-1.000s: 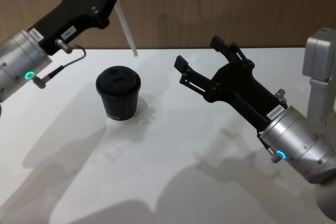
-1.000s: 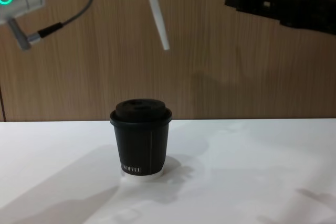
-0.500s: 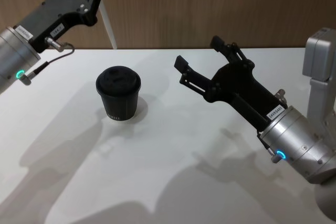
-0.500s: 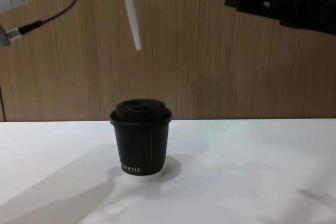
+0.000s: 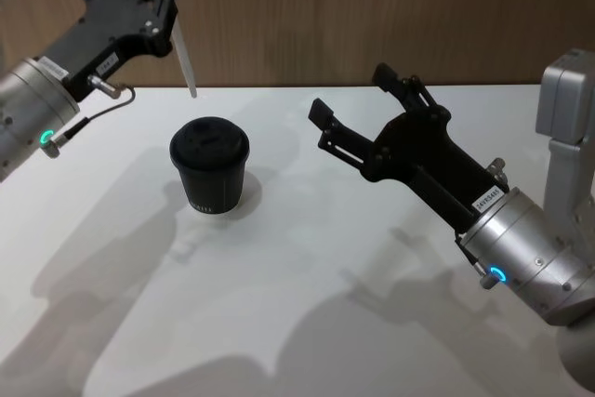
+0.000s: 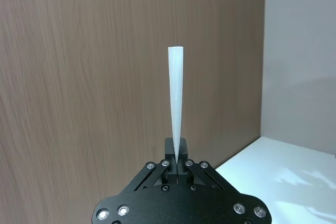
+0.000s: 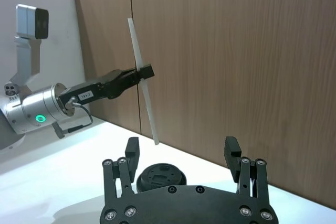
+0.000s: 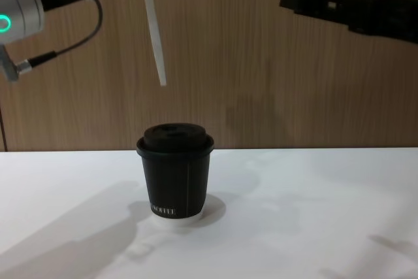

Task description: Pick up the straw with one hand, pass it to the other hand, and insert it into the cup.

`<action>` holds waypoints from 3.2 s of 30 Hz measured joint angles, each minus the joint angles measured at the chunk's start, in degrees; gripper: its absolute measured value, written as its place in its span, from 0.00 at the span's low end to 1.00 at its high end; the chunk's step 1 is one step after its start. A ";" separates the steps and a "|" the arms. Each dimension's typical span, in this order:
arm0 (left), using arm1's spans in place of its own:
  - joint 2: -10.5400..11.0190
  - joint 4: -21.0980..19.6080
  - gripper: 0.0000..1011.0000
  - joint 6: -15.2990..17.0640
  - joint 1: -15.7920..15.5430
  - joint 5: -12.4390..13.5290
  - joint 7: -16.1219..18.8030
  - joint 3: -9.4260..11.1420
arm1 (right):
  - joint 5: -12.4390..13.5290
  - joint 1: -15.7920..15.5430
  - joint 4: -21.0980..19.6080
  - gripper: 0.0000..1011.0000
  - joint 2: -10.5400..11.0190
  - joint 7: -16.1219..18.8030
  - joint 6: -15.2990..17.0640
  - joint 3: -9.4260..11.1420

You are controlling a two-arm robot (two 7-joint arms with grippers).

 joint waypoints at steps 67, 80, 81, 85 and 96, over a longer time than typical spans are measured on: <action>-4.48 5.44 0.00 5.30 -0.55 3.59 0.93 -0.26 | 0.00 0.00 0.00 0.99 0.00 0.00 0.00 0.00; -5.40 7.31 0.00 5.84 -0.73 3.65 -0.09 -0.49 | 0.00 0.00 0.00 0.99 0.00 0.00 0.00 0.00; -5.45 7.41 0.00 5.85 -0.76 3.63 -0.19 -0.50 | 0.00 0.00 0.00 0.99 0.00 0.00 0.00 0.00; -5.83 8.27 0.00 5.86 -0.86 3.54 -0.71 -0.52 | 0.00 0.00 0.00 0.99 0.00 0.00 0.00 0.00; -6.80 10.84 0.02 6.04 -1.26 3.44 -2.08 -0.49 | 0.00 0.00 0.00 0.99 0.00 0.00 0.00 0.00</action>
